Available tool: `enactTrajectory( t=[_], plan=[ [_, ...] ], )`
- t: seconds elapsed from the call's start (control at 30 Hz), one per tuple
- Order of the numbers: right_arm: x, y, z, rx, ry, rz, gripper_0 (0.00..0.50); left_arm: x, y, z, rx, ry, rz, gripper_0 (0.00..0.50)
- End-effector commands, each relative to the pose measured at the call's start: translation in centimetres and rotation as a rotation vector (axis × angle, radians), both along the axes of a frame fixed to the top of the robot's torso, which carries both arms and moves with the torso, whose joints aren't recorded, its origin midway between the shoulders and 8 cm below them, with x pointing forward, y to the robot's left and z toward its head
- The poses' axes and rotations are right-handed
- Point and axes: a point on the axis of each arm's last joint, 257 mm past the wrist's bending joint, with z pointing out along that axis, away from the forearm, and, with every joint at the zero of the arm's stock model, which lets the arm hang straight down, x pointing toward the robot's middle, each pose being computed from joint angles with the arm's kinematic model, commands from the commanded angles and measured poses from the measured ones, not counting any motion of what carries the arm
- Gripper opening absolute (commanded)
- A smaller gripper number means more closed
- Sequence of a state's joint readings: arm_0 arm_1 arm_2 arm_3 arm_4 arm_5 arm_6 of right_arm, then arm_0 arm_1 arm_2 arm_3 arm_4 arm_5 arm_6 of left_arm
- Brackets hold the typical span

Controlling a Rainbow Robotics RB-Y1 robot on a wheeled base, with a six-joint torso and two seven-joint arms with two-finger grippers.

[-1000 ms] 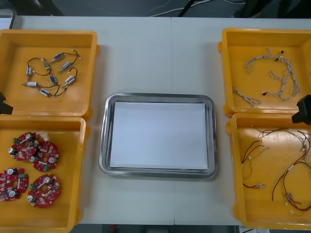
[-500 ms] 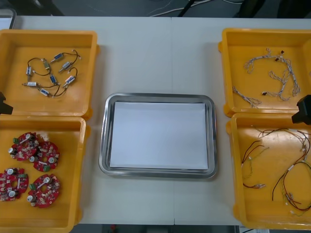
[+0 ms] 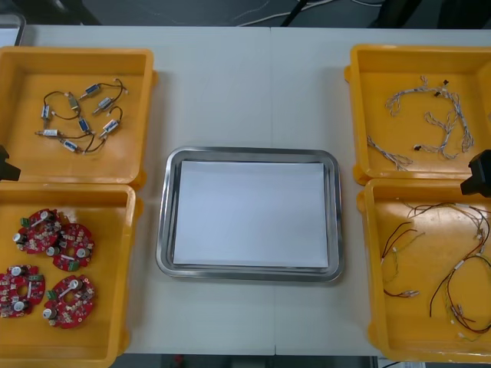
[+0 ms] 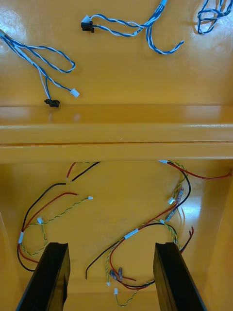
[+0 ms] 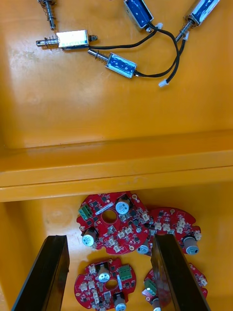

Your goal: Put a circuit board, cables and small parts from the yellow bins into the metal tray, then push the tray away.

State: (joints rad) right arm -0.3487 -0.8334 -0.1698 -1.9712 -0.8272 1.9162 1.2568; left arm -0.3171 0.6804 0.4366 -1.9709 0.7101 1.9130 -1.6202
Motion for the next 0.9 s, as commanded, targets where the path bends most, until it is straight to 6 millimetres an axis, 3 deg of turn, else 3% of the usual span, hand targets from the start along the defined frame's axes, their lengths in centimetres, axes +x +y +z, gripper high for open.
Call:
enactTrajectory(
  t=[0.03,0.9],
  plan=[
    [-0.03,-0.32,0.43,0.006,-0.019,-0.013,0.500,-0.82,1.90,1.02,-0.003,-0.005,0.100,0.500],
    [-0.03,-0.32,0.43,0.006,-0.019,-0.013,0.500,-0.82,1.90,1.02,-0.003,-0.005,0.100,0.500]
  ],
)
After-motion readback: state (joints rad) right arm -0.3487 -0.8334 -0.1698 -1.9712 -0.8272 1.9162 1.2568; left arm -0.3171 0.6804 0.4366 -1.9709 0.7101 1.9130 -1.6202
